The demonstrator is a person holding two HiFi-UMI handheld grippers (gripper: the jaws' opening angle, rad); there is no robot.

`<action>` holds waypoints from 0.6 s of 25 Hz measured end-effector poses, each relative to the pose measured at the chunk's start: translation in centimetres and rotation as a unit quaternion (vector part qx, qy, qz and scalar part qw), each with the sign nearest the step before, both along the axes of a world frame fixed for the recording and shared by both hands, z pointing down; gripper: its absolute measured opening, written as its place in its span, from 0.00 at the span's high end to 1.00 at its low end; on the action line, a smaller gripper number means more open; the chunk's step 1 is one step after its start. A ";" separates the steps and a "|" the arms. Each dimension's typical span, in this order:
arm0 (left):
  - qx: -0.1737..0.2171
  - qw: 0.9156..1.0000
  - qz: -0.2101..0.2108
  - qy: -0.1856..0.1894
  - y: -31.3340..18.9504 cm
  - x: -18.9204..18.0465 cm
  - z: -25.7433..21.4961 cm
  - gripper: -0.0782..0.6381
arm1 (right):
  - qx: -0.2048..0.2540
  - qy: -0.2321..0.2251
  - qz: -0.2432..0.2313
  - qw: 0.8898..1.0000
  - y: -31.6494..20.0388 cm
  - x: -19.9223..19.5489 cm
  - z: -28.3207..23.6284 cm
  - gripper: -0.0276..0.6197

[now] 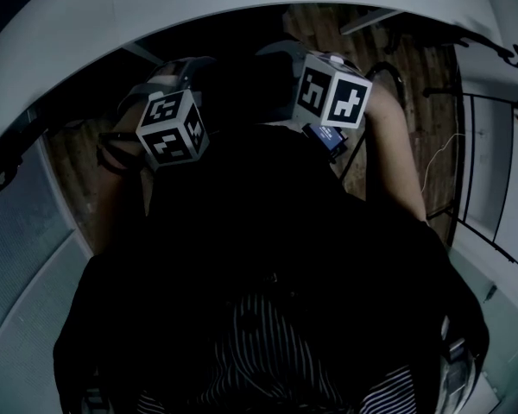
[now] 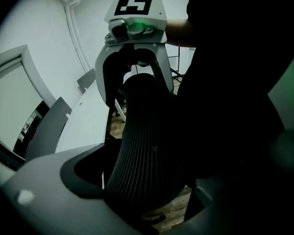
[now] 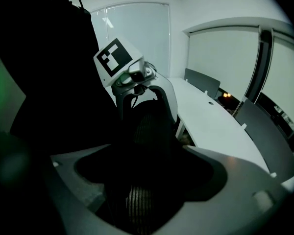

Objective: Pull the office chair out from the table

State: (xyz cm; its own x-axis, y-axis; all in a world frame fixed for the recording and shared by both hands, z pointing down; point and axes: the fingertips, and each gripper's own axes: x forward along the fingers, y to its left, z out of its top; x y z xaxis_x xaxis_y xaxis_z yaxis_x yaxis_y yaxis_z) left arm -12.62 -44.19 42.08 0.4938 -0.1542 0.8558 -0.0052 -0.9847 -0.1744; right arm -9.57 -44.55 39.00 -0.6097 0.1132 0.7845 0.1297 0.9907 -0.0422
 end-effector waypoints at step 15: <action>0.028 0.996 0.064 -0.059 -0.8 -0.8 2.9 0.17 | -0.094 0.036 -0.040 0.994 1.8 0.9 2.2 0.32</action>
